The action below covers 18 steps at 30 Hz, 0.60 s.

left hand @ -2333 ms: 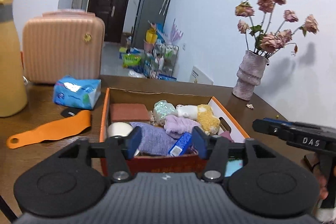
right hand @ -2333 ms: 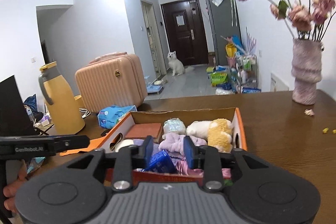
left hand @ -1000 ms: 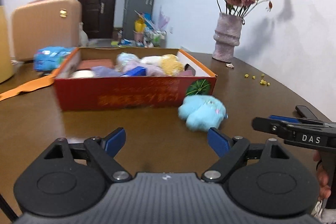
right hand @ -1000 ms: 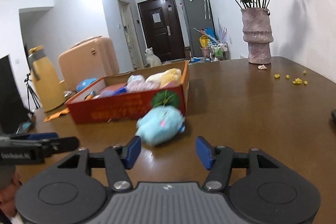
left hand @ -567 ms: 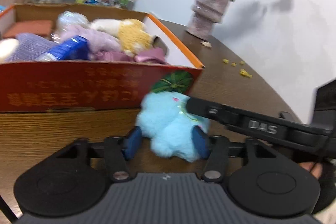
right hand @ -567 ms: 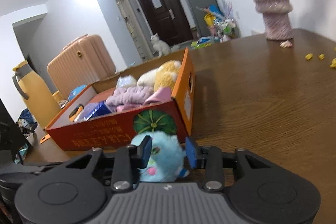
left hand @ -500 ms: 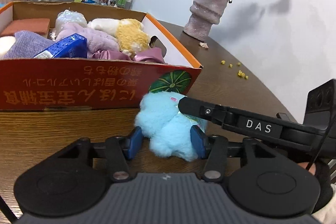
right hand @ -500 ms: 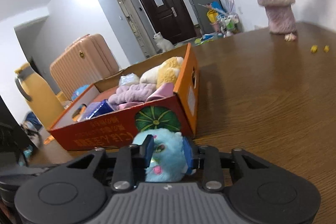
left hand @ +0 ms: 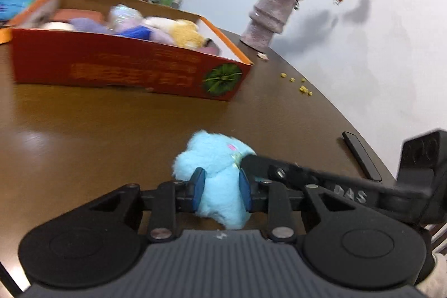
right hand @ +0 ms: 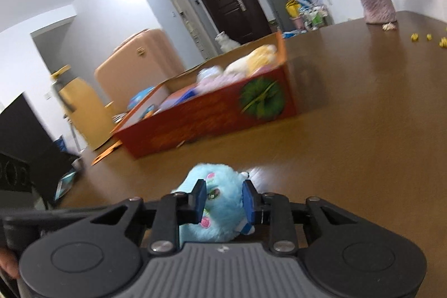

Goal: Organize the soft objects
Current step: 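Lift the plush toy with both tools and carry it over the box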

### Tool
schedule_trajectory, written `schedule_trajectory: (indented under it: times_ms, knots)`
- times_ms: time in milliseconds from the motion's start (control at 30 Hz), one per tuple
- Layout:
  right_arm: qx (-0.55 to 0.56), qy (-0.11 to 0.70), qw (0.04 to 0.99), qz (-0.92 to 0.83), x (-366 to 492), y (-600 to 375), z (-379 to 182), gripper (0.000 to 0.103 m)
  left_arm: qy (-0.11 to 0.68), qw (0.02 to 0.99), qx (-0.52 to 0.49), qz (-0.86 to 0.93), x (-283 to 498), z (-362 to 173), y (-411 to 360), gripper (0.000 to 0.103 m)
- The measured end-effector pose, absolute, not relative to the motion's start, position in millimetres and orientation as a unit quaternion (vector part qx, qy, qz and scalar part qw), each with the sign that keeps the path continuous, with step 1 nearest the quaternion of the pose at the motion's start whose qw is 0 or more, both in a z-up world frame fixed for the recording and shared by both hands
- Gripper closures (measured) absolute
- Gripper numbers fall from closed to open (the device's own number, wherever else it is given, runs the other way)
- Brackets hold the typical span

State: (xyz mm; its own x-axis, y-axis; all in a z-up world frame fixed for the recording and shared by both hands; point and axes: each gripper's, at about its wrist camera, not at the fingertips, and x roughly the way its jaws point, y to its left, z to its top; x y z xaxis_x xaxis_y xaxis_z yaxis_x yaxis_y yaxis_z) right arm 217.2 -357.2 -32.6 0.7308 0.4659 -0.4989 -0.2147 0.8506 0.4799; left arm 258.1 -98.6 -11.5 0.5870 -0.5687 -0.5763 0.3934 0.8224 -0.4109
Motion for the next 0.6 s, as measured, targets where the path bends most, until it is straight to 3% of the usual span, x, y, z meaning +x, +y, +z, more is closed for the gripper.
schedule_trajectory:
  times_ms: [67,233,300,433,600]
  knots:
    - [0.193,0.319,0.904,0.206,196,-338,-30,0.082,0.351,0.899,-0.119,-0.235,241,-9,-74,0.074]
    - [0.147,0.327,0.889,0.285,158,-279,-24,0.083,0.349,0.917,-0.153,-0.118,220,-11,-13,0.070]
    - [0.132,0.313,0.896,0.287,152,-271,-17,0.083,0.344,0.915,-0.177,-0.112,209,-8,2,0.063]
    - [0.142,0.307,0.903,0.263,163,-277,-13,0.080,0.327,0.918,-0.178,-0.137,195,-1,4,0.047]
    - [0.156,0.326,0.897,0.253,173,-273,-23,0.068,0.353,0.903,-0.187,-0.157,198,-11,-2,0.038]
